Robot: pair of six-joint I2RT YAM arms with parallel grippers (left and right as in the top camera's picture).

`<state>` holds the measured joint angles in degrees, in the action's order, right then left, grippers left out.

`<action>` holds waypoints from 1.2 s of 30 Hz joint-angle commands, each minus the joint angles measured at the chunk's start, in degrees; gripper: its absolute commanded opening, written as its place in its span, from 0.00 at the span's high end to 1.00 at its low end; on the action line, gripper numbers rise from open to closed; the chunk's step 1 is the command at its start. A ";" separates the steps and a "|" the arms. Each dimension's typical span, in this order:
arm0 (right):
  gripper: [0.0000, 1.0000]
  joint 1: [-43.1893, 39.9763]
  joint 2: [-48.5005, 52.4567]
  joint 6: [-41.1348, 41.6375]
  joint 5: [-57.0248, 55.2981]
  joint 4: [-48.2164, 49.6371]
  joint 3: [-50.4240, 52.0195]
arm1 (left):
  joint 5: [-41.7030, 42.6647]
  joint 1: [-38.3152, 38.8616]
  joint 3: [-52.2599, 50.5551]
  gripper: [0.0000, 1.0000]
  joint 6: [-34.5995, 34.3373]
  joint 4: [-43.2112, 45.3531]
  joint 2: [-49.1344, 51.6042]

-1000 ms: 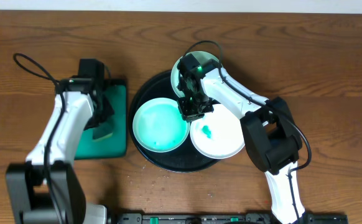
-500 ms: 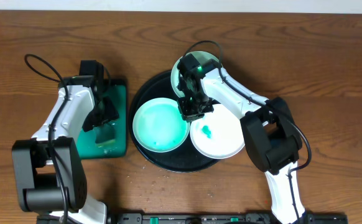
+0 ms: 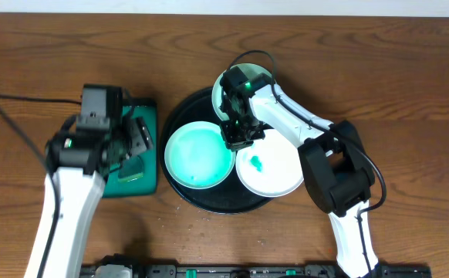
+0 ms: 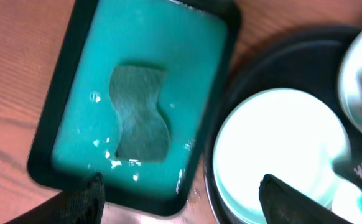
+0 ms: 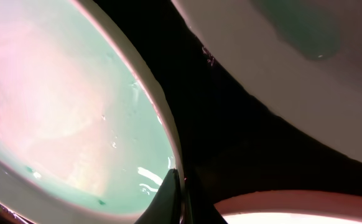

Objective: Clean dirty plates on tray and stack at the side

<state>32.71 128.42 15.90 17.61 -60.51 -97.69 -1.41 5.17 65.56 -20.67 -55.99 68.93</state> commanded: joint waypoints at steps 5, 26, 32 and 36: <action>0.99 0.07 -2.43 -0.09 0.28 1.44 0.28 | 0.61 2.43 0.42 0.20 0.68 -5.16 -9.88; 0.99 -7.32 -19.80 4.83 15.69 -12.33 0.28 | 1.03 2.43 0.42 0.20 0.04 -8.31 -12.35; 0.99 -11.76 -19.78 -4.46 35.60 -17.75 0.31 | 1.03 2.43 0.42 0.20 0.04 -8.50 -12.35; 0.99 -13.27 -19.78 -6.60 37.44 -15.80 0.31 | 1.03 2.43 0.42 0.20 0.02 -8.50 -12.35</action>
<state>20.38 109.95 13.43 47.00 -77.56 -97.27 -0.34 7.35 65.56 -20.73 -64.18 56.58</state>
